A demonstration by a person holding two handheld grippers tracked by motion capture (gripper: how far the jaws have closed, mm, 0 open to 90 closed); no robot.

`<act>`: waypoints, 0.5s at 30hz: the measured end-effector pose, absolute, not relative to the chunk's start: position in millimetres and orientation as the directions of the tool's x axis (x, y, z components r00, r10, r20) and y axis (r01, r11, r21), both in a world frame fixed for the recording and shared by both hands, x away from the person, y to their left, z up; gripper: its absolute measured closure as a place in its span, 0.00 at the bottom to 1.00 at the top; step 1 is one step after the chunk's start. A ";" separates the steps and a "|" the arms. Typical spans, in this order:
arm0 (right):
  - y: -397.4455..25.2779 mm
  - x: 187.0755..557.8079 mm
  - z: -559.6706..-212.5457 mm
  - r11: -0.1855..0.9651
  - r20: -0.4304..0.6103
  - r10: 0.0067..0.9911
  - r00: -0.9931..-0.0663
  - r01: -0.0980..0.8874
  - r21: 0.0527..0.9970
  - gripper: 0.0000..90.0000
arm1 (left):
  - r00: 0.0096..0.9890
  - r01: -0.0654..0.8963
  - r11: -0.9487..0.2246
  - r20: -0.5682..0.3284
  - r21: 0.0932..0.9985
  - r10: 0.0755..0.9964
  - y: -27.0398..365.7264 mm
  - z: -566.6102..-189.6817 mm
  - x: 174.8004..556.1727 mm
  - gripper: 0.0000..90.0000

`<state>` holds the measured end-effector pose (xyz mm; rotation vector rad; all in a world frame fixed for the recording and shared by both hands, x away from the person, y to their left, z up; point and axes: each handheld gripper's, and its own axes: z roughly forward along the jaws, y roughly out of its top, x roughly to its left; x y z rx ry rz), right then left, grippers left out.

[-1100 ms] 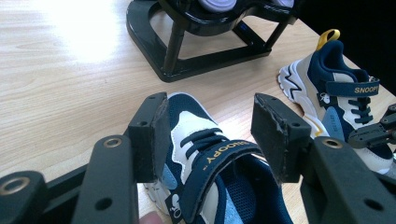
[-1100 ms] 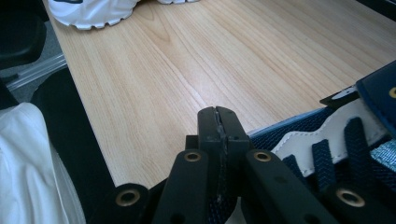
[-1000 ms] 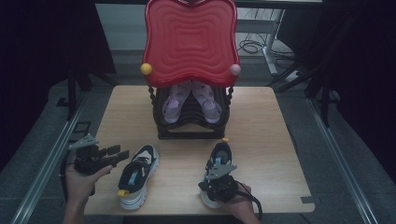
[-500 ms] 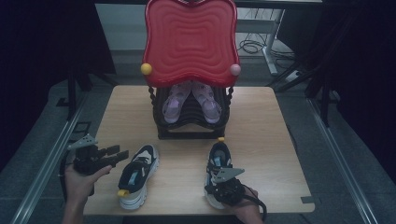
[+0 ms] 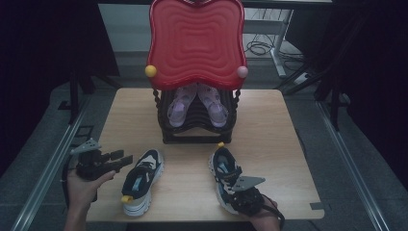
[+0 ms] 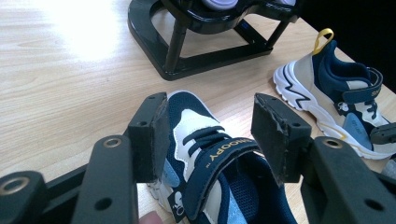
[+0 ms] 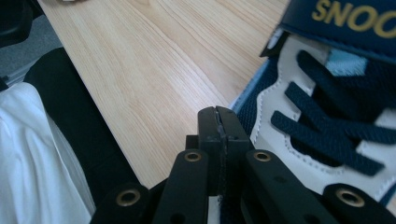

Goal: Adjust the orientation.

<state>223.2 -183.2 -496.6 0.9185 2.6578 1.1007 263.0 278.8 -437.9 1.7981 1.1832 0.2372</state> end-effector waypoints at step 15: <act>-213.1 220.9 -494.8 0.535 0.113 0.612 -0.783 0.515 0.670 1.00 | 0.517 0.622 -0.101 -0.310 0.777 0.798 277.7 -439.6 264.3 0.52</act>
